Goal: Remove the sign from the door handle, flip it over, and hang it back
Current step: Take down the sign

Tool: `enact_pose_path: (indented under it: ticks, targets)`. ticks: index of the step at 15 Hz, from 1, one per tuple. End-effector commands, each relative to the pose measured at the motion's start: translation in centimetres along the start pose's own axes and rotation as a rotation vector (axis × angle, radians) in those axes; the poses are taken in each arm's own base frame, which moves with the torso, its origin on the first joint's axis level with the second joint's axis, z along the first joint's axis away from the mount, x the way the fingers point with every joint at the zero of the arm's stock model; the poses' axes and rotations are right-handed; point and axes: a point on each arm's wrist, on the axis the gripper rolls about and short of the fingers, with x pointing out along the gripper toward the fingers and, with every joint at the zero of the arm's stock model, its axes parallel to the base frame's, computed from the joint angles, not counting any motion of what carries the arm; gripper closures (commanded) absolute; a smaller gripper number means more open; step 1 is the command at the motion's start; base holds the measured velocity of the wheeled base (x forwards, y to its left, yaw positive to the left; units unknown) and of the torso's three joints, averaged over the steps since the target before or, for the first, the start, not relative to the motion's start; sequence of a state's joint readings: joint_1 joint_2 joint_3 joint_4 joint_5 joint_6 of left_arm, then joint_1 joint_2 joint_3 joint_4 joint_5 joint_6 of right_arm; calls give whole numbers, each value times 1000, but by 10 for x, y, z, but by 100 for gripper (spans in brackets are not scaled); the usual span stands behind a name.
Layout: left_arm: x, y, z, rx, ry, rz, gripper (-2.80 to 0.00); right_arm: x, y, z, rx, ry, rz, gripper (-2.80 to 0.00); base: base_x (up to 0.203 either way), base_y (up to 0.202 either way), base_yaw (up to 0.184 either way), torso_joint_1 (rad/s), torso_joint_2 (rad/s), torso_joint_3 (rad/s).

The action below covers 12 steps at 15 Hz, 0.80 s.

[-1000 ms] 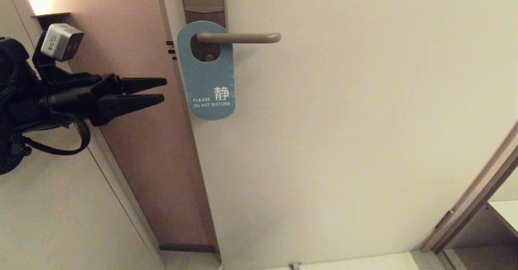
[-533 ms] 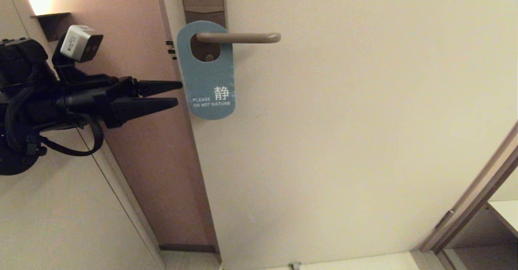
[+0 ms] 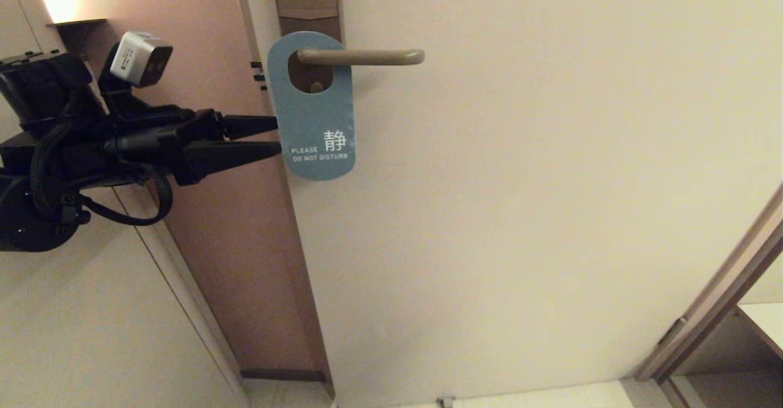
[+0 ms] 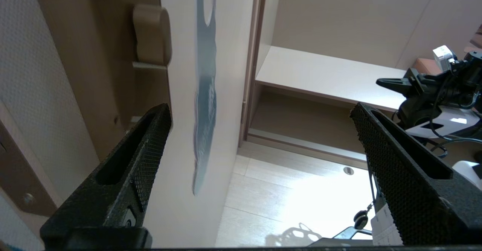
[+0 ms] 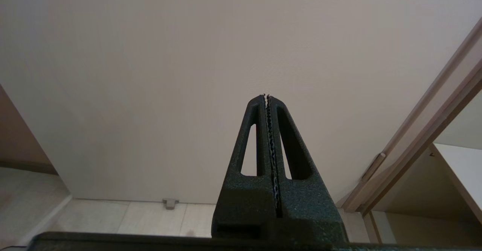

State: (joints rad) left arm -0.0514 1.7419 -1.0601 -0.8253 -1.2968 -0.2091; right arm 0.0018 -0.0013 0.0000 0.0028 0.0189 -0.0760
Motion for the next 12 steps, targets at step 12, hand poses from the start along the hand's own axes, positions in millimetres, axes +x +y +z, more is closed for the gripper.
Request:
enact_pose_path:
  ticks: [12]
  targets:
    - [20,21,-1,11,-1,-44,-280,0,0,0,-1,1,2,0,0,0,0,0,0,0]
